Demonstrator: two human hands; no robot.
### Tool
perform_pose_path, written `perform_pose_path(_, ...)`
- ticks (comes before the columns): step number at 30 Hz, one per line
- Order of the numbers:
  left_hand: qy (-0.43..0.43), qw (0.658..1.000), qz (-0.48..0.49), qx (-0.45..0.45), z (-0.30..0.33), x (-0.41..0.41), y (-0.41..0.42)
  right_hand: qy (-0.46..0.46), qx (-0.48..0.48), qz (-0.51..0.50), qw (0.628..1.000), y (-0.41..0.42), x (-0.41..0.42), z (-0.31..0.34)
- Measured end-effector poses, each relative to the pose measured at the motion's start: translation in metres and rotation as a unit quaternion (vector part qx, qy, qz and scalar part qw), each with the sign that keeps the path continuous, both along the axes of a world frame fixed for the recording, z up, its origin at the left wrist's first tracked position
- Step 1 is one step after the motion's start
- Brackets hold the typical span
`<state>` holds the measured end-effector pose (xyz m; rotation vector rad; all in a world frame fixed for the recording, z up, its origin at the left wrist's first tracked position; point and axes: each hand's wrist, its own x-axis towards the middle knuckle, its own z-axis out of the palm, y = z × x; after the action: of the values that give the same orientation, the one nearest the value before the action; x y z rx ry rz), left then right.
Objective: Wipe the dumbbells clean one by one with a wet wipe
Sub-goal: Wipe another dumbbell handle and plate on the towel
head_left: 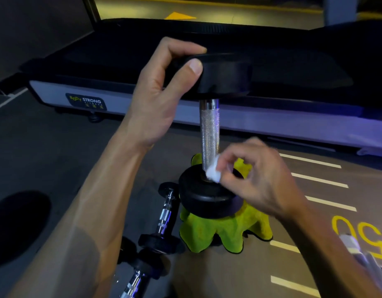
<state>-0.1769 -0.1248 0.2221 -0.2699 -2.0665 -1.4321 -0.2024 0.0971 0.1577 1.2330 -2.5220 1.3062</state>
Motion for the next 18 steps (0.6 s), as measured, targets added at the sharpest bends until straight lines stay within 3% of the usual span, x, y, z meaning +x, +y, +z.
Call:
perform_pose_path(3,-0.002,1.0,0.002,0.008,-0.001,-0.001,0.0,-0.001,0.012,-0.004,1.0,0.002,-0.002,-0.006)
perform_pose_path(7,-0.01,1.0,-0.003,0.015,0.001,-0.002,0.003,-0.055,-0.129,-0.035,0.99,-0.014,-0.004,-0.002)
perform_pose_path(9,-0.014,0.999,-0.006,0.029,0.002,-0.001,0.003,-0.091,-0.154,-0.045,0.983,-0.015,-0.001,-0.007)
perform_pose_path(14,-0.031,0.999,-0.02,0.034,0.005,0.007,-0.002,-0.241,-0.162,0.037,0.956,-0.014,-0.002,-0.009)
perform_pose_path(18,-0.027,0.999,-0.037,0.018,0.01,0.013,-0.003,-0.27,-0.189,0.061,0.942,-0.024,-0.002,0.002)
